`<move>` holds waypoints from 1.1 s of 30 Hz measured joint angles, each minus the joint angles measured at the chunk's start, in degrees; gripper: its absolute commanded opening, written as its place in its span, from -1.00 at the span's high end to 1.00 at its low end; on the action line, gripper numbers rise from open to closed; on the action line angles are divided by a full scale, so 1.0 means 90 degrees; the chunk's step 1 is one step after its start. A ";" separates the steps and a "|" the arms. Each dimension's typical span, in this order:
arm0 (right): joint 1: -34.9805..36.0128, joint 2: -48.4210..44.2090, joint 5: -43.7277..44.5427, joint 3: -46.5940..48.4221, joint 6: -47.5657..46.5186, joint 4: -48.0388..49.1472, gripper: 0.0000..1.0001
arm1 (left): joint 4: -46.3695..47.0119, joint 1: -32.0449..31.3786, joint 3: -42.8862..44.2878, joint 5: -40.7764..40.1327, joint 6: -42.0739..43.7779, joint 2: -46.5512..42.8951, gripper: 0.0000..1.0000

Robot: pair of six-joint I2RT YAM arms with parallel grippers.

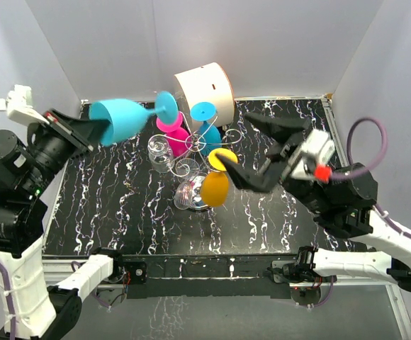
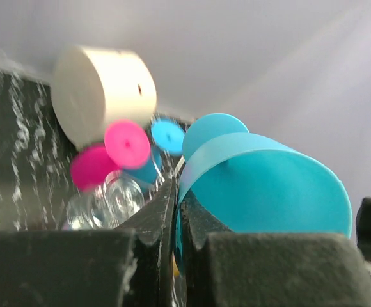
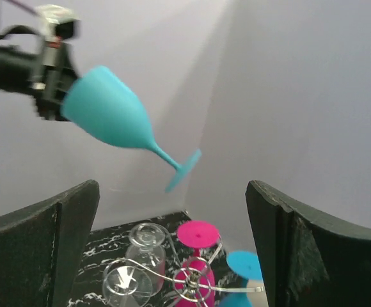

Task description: Take the wine glass off the wine glass rack

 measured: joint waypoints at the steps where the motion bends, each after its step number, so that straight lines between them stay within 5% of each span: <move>1: 0.0000 0.0112 0.0614 0.0078 0.0260 0.0041 -0.97 | 0.0284 0.0000 0.0007 -0.0277 -0.0022 0.0041 1.00; 7: -0.0010 0.0760 0.4201 0.0253 0.0763 0.0231 -0.97 | 0.1282 0.0000 0.0653 -0.1982 0.0277 0.1154 1.00; 13: -0.0051 0.1401 0.6377 0.0355 -0.0668 0.1460 -0.97 | 0.1894 0.0000 0.0352 -0.3589 0.1103 0.2222 1.00; 17: -0.0566 0.1897 0.6912 0.0646 -0.1231 0.1821 -0.97 | 0.1785 0.0012 0.0345 -0.4345 0.1620 0.2909 1.00; 25: -0.3577 0.3031 0.5838 0.2402 0.1462 -0.1328 -0.97 | 0.1270 0.0542 -0.0483 -0.4386 0.1962 0.3606 1.00; 33: -0.5727 0.4262 0.2254 0.3337 0.4170 -0.4235 -0.97 | 0.1022 0.1175 -0.1156 -0.3891 0.2319 0.4204 1.00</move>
